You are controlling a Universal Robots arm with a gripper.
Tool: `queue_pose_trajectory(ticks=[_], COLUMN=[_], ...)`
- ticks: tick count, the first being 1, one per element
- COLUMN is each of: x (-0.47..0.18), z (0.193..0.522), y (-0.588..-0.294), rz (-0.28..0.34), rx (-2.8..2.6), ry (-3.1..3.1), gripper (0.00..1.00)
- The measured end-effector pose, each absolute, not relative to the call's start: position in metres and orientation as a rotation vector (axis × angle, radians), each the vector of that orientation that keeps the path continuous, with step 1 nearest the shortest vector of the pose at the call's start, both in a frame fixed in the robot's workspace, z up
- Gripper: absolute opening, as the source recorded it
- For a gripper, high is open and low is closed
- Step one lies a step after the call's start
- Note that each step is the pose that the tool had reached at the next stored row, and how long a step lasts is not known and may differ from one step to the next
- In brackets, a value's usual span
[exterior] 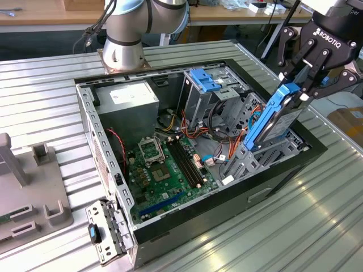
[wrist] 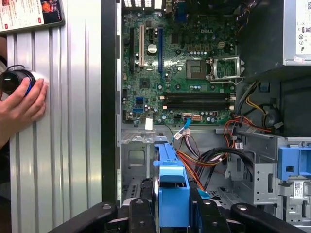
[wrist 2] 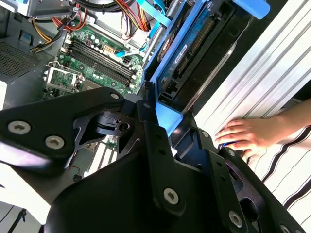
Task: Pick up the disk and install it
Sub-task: 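Pick up the disk, then insert the disk into the insertion slot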
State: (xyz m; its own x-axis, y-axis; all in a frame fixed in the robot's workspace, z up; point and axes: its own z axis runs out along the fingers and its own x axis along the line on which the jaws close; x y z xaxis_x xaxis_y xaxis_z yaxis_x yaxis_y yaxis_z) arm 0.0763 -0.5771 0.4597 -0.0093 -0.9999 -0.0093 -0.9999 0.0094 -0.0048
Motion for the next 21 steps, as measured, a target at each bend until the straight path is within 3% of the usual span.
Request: queue_pose_trajectory(ticks=[15, 21], x=[0.076, 0.076], z=[0.46, 0.445], y=[-0.577, -0.577], rz=[0.019, 0.02], rx=[-2.211, -2.211], ry=[2.232, 2.232], gripper=[0.37, 0.37])
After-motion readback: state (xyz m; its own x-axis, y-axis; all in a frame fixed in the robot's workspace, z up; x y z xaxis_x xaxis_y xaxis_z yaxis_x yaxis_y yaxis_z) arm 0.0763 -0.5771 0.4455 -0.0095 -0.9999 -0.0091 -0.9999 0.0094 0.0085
